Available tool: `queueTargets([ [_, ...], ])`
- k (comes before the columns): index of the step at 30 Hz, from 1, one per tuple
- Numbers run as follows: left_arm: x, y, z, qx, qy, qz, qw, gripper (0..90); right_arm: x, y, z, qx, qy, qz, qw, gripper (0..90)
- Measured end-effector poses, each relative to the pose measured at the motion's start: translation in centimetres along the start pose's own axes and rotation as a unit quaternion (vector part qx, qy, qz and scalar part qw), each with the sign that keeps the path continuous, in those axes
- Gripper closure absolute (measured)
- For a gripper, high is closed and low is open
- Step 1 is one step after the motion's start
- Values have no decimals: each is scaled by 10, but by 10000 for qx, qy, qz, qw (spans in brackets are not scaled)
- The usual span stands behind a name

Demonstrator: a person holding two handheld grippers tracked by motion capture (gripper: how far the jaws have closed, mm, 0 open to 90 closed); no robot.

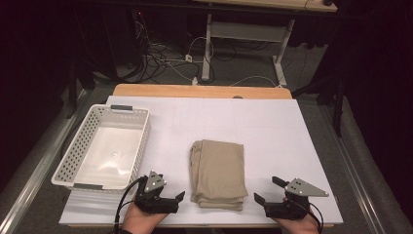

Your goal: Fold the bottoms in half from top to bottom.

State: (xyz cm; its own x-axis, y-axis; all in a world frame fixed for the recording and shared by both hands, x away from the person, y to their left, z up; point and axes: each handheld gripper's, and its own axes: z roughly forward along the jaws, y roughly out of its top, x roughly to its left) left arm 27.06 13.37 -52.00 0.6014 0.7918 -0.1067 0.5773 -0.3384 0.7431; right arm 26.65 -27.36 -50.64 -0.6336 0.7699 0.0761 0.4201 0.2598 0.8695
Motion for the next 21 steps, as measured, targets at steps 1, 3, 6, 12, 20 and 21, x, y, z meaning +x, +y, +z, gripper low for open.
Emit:
queueTargets([
  [1,-1,2,3,145,14,40,9999,0,-1,0,3,17,-92,-9,10000,8],
  [3,-1,3,4,188,65,49,9998,0,-2,0,4,35,-161,-23,9999,1],
  [6,-1,2,5,294,62,62,9995,0,-4,-1,5,36,-183,-15,9998,1],
  [12,-1,4,8,643,-39,175,9978,0,-4,5,14,-32,-244,-76,9997,1],
  [20,-5,7,12,946,140,276,9950,0,5,8,23,8,-367,-262,9990,1],
  [21,-5,7,12,946,140,276,9950,0,4,10,24,22,-400,-311,9987,1],
])
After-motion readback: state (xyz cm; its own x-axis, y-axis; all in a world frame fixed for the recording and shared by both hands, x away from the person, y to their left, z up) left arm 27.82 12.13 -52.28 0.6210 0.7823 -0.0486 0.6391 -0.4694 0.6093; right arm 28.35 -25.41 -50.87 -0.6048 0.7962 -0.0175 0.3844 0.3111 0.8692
